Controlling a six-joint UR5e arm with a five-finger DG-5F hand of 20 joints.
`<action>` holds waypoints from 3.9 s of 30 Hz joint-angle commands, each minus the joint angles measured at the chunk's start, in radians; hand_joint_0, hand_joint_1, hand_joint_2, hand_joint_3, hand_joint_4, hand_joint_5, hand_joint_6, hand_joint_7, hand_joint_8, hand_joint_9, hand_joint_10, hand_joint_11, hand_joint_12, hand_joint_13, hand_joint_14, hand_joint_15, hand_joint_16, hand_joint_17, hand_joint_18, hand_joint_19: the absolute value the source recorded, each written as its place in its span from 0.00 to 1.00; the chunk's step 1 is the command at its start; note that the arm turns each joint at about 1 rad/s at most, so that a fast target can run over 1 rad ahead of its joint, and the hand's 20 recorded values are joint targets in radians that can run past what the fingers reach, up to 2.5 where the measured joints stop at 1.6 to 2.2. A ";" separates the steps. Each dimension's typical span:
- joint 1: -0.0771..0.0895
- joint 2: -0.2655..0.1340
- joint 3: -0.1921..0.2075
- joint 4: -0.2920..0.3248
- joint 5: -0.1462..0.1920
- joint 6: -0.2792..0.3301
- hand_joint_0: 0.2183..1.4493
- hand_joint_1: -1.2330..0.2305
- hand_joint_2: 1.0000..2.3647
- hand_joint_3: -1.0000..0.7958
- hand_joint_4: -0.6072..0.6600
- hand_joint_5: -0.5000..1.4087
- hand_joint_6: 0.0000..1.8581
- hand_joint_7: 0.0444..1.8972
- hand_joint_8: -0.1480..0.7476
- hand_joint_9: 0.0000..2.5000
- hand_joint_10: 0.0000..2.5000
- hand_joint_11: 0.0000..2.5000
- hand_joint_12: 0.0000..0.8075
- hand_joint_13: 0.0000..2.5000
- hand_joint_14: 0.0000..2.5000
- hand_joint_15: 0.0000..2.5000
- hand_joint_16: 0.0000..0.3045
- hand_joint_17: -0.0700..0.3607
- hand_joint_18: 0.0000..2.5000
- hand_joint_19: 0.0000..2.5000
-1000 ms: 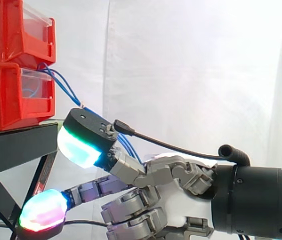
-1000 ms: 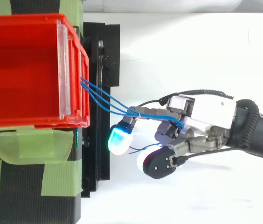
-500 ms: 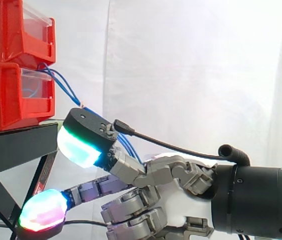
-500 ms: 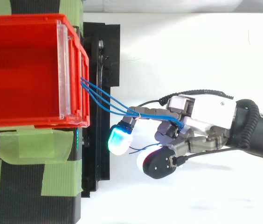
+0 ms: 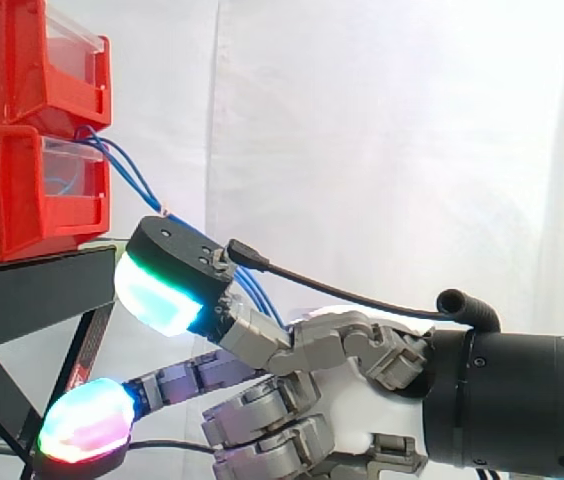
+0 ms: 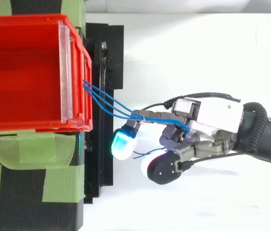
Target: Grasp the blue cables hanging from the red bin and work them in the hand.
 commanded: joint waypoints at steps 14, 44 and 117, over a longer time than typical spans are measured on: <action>0.000 0.000 0.000 -0.001 0.000 0.000 0.46 0.46 0.00 0.02 0.68 0.32 0.05 0.68 0.85 0.62 1.00 1.00 0.84 0.78 1.00 0.74 0.70 0.53 0.94 0.26; 0.002 0.000 0.002 -0.010 0.000 0.000 0.47 0.46 0.00 0.03 0.68 0.31 0.10 0.66 0.85 0.62 1.00 1.00 0.84 0.78 1.00 0.74 0.70 0.53 0.94 0.26; -0.075 0.312 0.086 -0.518 -0.009 0.049 0.48 0.44 0.00 0.00 0.63 0.30 0.17 0.64 0.85 0.62 1.00 1.00 0.84 0.78 1.00 0.74 0.70 0.53 0.94 0.26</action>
